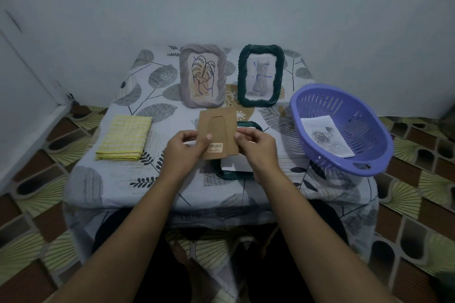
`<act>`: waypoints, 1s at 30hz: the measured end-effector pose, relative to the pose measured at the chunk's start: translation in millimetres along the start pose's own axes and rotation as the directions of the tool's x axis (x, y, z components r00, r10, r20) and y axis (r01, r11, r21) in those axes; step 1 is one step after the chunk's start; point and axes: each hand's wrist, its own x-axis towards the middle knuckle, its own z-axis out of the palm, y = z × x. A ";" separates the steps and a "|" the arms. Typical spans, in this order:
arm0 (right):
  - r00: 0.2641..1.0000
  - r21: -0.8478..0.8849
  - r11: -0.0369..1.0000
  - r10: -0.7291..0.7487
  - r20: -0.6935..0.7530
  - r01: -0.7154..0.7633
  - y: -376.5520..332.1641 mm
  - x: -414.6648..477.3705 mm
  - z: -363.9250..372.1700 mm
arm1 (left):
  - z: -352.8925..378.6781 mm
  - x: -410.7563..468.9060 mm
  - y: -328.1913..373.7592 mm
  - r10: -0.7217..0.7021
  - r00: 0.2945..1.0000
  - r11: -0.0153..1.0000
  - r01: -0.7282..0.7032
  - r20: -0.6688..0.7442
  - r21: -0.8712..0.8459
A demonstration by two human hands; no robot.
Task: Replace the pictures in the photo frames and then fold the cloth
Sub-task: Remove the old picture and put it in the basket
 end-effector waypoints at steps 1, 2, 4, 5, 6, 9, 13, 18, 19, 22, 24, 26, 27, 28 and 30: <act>1.000 -0.018 1.000 0.001 0.016 0.000 0.1 -1.0 7.8 | -7.7 2.1 -1.8 -0.013 0.999 1.000 0.013 -0.032 -0.017; 0.999 -0.039 0.999 0.014 0.039 -0.012 1.2 -1.9 15.7 | -14.9 4.8 -5.0 -0.042 0.998 0.998 0.040 -0.048 -0.038; 0.993 -0.149 0.989 0.041 0.110 -0.025 2.7 -5.1 30.2 | -29.0 8.2 -9.0 -0.116 0.991 0.990 0.110 -0.066 -0.085; 0.988 -0.240 0.971 0.045 0.146 -0.008 3.1 -7.0 36.6 | -35.7 10.2 -12.8 -0.145 0.986 0.986 0.139 -0.075 -0.088; 0.982 -0.336 0.942 0.044 0.181 0.020 3.4 -8.9 42.2 | -42.5 11.5 -16.4 -0.159 0.984 0.985 0.153 -0.083 -0.076; 0.965 -0.592 0.799 0.059 0.254 0.107 4.3 -13.8 57.9 | -56.0 12.5 -24.3 -0.149 0.981 0.987 0.156 -0.120 0.048; 0.935 -0.802 0.506 -0.028 0.354 0.318 13.3 -20.3 74.0 | -60.2 5.9 -26.6 -0.070 0.990 0.933 0.109 -0.124 0.344; 0.895 -0.847 0.290 -0.144 0.422 0.445 11.5 -29.4 74.7 | -61.0 -3.5 -27.9 0.164 0.986 0.817 -0.115 -0.035 0.566; 0.887 -0.846 0.266 -0.152 0.437 0.463 11.4 -29.9 74.3 | -61.1 -4.3 -28.6 0.201 0.980 0.778 -0.153 -0.011 0.610; 0.866 -0.829 0.251 -0.145 0.479 0.500 13.0 -28.2 70.5 | -61.3 -4.1 -31.8 0.266 0.963 0.670 -0.207 0.029 0.713; 0.861 -0.816 0.277 -0.122 0.494 0.508 14.2 -25.5 66.8 | -61.4 -3.4 -32.7 0.277 0.960 0.633 -0.207 0.031 0.746; 0.860 -0.804 0.316 -0.108 0.498 0.505 15.6 -22.5 60.9 | -59.6 -2.8 -33.1 0.261 0.965 0.624 -0.185 0.021 0.759; 0.859 -0.793 0.338 -0.112 0.501 0.506 16.1 -21.2 56.7 | -58.2 -2.0 -32.8 0.253 0.967 0.619 -0.173 0.014 0.766; 0.856 -0.782 0.359 -0.120 0.503 0.509 15.7 -20.5 51.9 | -56.2 -1.2 -31.8 0.248 0.969 0.614 -0.165 0.011 0.772; 0.856 -0.764 0.396 -0.147 0.495 0.510 12.3 -19.2 40.2 | -50.9 0.9 -27.5 0.242 0.970 0.617 -0.174 0.025 0.768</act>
